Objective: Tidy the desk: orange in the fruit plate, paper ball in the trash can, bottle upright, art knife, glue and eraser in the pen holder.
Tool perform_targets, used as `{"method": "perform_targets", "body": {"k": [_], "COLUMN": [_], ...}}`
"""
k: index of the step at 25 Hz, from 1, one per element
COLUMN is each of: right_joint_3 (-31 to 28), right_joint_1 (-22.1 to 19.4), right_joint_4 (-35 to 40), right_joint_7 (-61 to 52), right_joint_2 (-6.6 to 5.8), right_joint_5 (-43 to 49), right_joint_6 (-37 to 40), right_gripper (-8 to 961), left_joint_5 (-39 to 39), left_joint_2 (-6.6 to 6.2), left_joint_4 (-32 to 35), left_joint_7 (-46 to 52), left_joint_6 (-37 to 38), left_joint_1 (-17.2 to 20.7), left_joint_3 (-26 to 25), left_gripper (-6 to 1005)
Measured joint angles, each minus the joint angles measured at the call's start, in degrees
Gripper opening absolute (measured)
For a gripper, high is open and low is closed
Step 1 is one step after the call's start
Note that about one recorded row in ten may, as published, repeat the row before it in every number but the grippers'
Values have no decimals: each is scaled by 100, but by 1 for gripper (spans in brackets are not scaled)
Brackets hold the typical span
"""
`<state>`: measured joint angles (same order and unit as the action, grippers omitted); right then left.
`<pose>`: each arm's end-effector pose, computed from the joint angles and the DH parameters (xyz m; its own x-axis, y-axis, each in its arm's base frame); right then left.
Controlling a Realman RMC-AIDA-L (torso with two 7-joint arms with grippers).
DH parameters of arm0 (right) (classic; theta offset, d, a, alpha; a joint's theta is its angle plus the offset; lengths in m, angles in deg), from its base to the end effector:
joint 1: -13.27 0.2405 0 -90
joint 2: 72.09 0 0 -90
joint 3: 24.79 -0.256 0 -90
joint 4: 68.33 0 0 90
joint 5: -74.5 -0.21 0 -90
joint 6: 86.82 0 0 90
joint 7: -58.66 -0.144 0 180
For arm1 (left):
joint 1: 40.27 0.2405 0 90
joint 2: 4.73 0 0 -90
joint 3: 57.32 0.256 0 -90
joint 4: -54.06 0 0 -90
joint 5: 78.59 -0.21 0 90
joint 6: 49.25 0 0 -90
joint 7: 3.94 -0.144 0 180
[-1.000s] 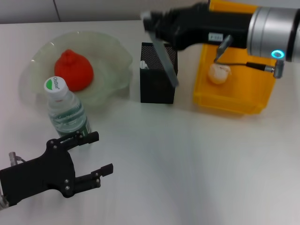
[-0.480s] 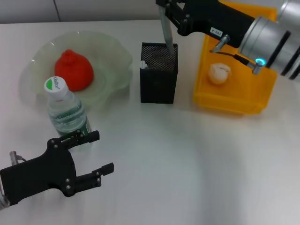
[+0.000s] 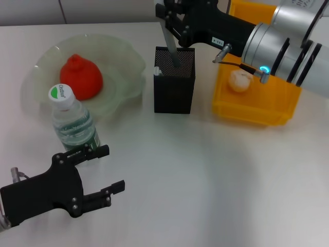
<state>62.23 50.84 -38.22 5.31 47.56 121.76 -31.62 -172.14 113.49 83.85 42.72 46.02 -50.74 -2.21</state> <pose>0.1588 0.4000 -0.0569 0.7240 -0.0082 -0.6897 -0.4028 -0.8168 -0.4131 -0.3147 0.2165 -0.0214 0.7850 0.0896 0.6129 0.3097 -0.9137 -0.2630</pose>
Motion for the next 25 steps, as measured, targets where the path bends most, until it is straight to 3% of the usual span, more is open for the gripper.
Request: {"method": "perform_targets", "body": {"k": [7, 11, 12, 15, 17, 22, 25], "right_joint_3": [22, -2, -3, -28, -157, -760, -956], "right_joint_1": [-297, -907, -1288, -1638, -2047, -2389, -2403], "right_joint_4": [145, 399, 489, 504, 477, 218, 84], "right_joint_7": [8, 7, -8, -20, -55, 60, 117], "right_joint_2": [-11, -36, -47, -63, -94, -101, -100], "right_joint_5": [24, 29, 87, 348, 1085, 2395, 2656], "right_joint_6": [308, 1176, 1660, 2222, 2861, 3483, 3621], "right_gripper": [196, 244, 259, 349, 408, 598, 716], "left_joint_5": [17, 20, 20, 24, 25, -9, -11], "left_joint_2": [0, 0, 0, -5, -18, -54, -59], "left_joint_4": [0, 0, 0, 1, 1, 1, 1], "left_joint_7": [-74, -75, -75, -78, -79, -78, -79], "left_joint_6": [14, 17, 17, 19, 32, 58, 60], "left_joint_1": [27, 26, 26, 23, 28, 40, 51], "left_joint_3": [0, 0, 0, 0, 0, 9, 27], "left_gripper": [783, 783, 783, 783, 783, 783, 783]}}
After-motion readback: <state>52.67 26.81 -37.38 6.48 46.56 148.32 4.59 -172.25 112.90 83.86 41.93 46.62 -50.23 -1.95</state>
